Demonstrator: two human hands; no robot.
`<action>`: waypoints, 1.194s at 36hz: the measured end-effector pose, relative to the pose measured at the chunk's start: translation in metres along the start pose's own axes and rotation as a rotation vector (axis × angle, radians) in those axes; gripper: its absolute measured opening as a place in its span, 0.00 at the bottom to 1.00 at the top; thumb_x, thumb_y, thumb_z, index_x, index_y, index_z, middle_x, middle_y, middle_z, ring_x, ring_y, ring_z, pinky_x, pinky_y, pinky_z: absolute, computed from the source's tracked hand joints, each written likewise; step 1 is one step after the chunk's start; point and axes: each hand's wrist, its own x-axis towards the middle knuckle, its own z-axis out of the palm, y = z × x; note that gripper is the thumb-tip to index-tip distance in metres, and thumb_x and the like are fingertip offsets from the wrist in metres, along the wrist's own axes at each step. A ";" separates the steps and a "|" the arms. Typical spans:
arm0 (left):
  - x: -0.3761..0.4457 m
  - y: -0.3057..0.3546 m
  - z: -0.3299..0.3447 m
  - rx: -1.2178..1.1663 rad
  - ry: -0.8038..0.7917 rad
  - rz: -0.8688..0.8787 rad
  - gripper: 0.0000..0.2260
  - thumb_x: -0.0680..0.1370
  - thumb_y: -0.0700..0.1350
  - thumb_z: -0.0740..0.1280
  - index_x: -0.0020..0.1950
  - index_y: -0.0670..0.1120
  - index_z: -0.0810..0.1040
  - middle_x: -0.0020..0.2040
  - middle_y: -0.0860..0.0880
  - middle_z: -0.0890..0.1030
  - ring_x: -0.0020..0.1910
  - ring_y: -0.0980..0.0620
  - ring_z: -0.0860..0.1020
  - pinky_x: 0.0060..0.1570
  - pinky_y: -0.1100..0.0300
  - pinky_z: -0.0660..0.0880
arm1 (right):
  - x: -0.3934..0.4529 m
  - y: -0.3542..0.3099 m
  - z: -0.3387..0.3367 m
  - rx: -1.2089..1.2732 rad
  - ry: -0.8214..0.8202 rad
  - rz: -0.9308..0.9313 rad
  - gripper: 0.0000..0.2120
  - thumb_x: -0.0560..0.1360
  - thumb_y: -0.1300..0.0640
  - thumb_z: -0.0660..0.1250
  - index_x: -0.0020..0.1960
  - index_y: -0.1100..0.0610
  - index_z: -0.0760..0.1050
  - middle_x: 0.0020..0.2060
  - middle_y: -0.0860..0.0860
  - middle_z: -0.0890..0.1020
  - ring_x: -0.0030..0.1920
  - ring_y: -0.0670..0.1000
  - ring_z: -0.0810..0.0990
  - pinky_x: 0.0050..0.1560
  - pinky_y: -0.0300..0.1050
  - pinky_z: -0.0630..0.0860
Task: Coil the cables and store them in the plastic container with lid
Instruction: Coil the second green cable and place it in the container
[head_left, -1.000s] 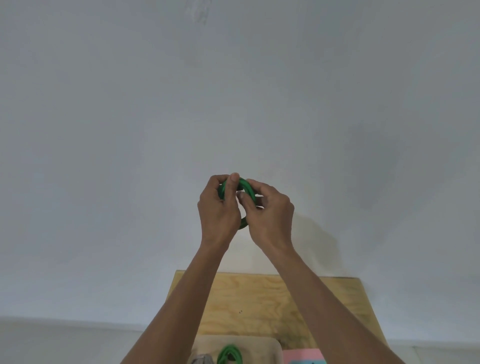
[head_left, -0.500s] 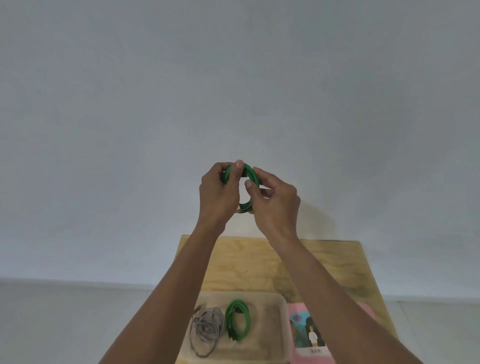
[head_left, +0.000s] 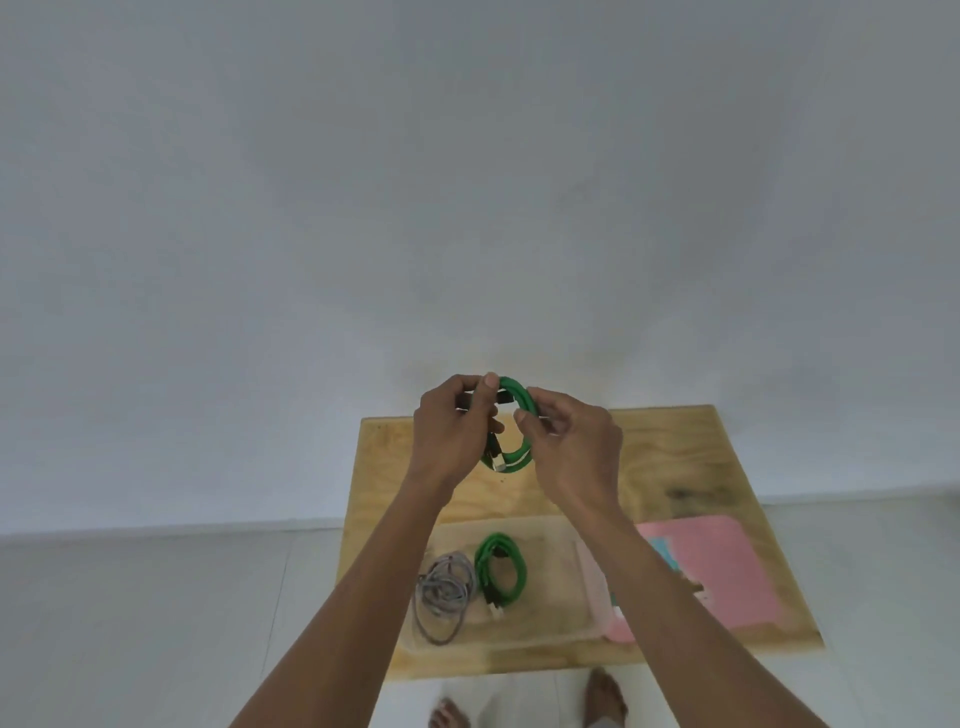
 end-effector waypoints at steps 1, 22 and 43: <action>-0.001 -0.007 -0.001 0.001 -0.022 -0.009 0.12 0.82 0.53 0.67 0.52 0.44 0.83 0.37 0.51 0.84 0.35 0.50 0.84 0.34 0.50 0.82 | -0.004 0.005 0.001 -0.009 0.009 0.008 0.11 0.75 0.61 0.74 0.57 0.55 0.84 0.42 0.40 0.83 0.40 0.35 0.81 0.41 0.19 0.71; -0.030 -0.159 -0.049 0.632 0.008 -0.318 0.18 0.84 0.42 0.61 0.74 0.43 0.71 0.71 0.38 0.73 0.66 0.39 0.76 0.62 0.51 0.72 | -0.063 0.141 -0.011 -0.421 -0.014 0.251 0.11 0.77 0.64 0.68 0.58 0.58 0.82 0.48 0.54 0.86 0.46 0.53 0.83 0.47 0.38 0.71; -0.044 -0.193 -0.052 0.602 -0.025 -0.384 0.16 0.84 0.40 0.59 0.71 0.43 0.76 0.68 0.39 0.77 0.65 0.38 0.76 0.55 0.54 0.71 | -0.060 0.173 0.030 -0.755 -0.225 0.358 0.14 0.78 0.65 0.63 0.63 0.61 0.72 0.56 0.60 0.81 0.55 0.63 0.80 0.48 0.54 0.77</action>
